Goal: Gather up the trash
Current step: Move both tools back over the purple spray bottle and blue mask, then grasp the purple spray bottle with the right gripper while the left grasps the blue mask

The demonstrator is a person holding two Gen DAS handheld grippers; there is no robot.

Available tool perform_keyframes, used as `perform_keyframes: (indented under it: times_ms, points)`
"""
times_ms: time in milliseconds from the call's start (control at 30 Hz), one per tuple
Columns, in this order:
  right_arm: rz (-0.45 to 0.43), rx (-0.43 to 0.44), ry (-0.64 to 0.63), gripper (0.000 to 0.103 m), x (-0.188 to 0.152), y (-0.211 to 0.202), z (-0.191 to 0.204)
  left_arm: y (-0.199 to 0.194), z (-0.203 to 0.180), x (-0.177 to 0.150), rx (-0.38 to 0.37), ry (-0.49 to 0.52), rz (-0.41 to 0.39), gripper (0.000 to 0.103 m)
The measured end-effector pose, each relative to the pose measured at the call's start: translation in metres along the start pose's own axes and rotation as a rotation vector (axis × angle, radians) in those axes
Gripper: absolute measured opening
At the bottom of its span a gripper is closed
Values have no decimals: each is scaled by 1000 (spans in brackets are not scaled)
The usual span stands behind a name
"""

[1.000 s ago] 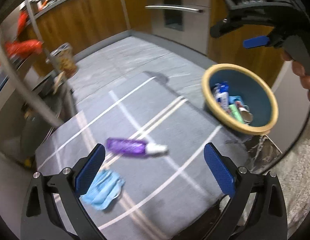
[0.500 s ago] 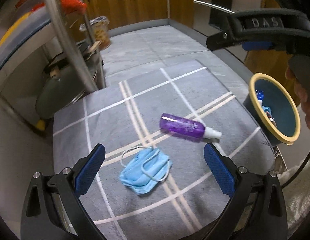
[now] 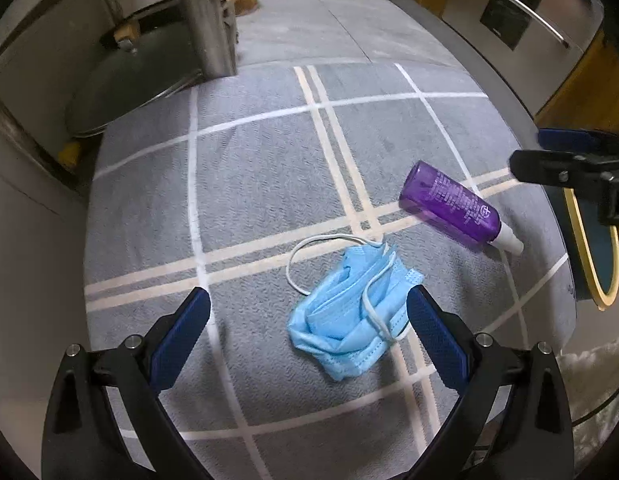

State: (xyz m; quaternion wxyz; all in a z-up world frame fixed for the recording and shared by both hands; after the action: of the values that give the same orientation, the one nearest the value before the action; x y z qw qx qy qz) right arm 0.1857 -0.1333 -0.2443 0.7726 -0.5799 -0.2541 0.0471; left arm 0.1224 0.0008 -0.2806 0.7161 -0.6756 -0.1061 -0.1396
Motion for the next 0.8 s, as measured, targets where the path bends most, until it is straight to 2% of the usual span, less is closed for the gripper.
perform_keyframes:
  times_ms: [100,200,267,433,533,600,667,700,733,800]
  points:
    - [66,22,-30,65,-10,14,6,5,-6,-2,-9,24,22,91]
    - [138,49,-72,59,-21,29,16,11,-9,-6,-19,34,54,84]
    - [157,49,-100,59,-24,35,21,15,-10,-8,-21,41,72,78]
    - [183,29,-159,58,-25,50,30,25,-11,-18,-14,58,130,76]
    - [185,15,-195,55,-23,60,34,28,-11,-20,-34,42,144,68]
    - [189,-11,-228,52,-24,66,37,27,-14,-21,-53,34,147,59]
    - [198,-43,-251,43,-26,70,37,26,-20,-22,-78,44,148,42]
    - [206,-47,-243,36,-28,72,37,25,-22,-24,-83,56,148,39]
    - [208,-43,-231,35,-29,72,36,24,-25,-24,-87,67,147,33]
    - [206,-47,-214,35,-28,69,33,23,-28,-25,-82,81,141,28]
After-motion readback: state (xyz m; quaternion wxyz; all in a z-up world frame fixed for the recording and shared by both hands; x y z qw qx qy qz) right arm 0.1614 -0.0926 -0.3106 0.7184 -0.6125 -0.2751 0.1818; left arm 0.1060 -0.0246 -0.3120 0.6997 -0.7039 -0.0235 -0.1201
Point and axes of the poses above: each gripper's, at about its wrist camera, not at the fingertips, and y roughly the way its jaws point, z to its left, x to its top, the point moved 10 cm from there along y, roughly the way its jaws point, and after that the axes turned 6 degrees about x, right-handed, at the moved point
